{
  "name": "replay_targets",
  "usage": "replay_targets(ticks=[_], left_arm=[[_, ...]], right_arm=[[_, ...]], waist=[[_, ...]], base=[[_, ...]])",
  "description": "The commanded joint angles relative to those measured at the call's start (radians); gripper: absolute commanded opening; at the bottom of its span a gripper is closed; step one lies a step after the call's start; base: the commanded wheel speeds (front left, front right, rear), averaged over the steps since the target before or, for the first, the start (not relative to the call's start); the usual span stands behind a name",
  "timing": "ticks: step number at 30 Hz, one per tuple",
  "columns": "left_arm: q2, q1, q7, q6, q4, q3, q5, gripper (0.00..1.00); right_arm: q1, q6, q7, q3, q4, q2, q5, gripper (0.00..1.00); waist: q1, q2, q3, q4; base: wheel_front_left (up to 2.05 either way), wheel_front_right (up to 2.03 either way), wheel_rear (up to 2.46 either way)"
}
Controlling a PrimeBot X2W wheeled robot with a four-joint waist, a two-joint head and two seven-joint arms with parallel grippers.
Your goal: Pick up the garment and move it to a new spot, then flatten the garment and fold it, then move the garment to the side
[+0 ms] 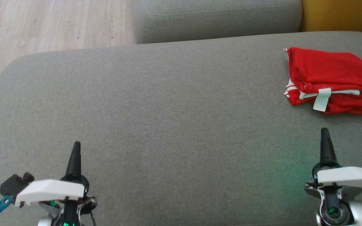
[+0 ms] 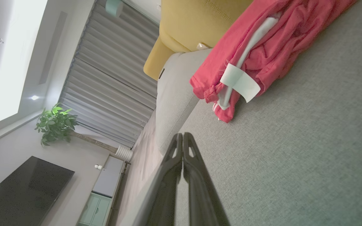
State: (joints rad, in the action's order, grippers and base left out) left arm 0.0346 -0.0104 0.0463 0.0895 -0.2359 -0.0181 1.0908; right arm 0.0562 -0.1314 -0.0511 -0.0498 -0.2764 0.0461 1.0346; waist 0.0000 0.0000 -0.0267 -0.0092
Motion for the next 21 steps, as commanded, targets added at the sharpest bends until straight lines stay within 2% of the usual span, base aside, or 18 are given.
replay_targets(ticks=[1, 21], left_arm=[[0.017, -0.061, -0.006, 0.010, 0.026, 0.030, 0.022, 0.00], [0.020, -0.076, -0.065, 0.023, 0.012, 0.068, 0.226, 0.00]], right_arm=[[0.046, 0.000, 0.007, 0.006, 0.033, 0.016, 0.026, 0.00], [0.048, 0.001, 0.065, -0.016, 0.033, 0.016, 0.254, 0.00]], waist=[[0.0000, 0.0000, 0.000, 0.000], [0.0000, 0.0000, 0.010, 0.004]], base=[[0.00, 0.00, 0.00], [0.00, 0.00, 0.00]])
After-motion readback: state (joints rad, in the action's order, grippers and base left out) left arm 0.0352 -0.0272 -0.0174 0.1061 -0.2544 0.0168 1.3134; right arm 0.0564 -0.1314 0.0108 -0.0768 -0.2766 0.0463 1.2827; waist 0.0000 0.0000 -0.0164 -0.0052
